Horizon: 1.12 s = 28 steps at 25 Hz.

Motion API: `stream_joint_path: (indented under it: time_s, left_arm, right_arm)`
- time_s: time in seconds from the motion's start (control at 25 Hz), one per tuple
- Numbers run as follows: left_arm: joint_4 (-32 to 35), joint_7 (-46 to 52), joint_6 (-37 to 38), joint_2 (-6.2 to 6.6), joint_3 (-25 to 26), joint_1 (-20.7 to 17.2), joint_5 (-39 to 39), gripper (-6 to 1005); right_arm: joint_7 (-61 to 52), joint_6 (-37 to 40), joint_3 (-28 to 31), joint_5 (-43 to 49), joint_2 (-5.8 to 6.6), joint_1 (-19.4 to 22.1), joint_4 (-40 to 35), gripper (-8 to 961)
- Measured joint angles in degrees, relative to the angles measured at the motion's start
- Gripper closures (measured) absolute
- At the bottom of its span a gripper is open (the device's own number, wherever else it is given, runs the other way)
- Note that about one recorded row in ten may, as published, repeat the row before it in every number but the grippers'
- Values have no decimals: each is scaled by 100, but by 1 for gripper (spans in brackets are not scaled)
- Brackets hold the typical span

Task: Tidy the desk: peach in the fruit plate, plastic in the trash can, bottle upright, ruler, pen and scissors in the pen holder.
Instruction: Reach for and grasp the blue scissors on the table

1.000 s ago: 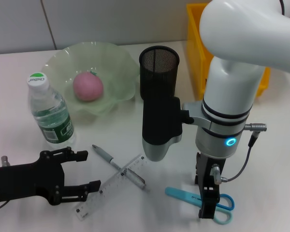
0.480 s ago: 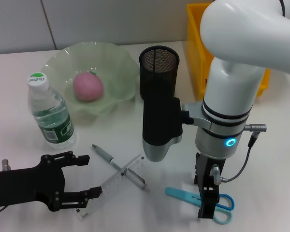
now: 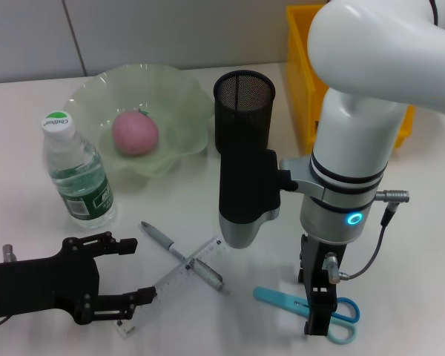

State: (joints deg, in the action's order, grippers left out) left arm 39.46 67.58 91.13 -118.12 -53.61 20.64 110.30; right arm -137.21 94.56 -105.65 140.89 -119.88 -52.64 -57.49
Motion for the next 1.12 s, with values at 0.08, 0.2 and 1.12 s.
stream_joint_path:
  time_s: [0.08, 0.2, 1.12]
  left_arm:
    - [0, 0, 0, 0, 0, 0, 0, 163]
    - [0, 0, -9, -5, 0, 1, 0, 162]
    - [0, 2, -44, -9, 0, 41, 0, 162]
  right_arm:
    - [0, 11, 0, 0, 0, 0, -5, 137]
    - [0, 28, 0, 0, 0, 1, -17, 137]
    - [-1, -6, 17, 43, 0, 0, -16, 161]
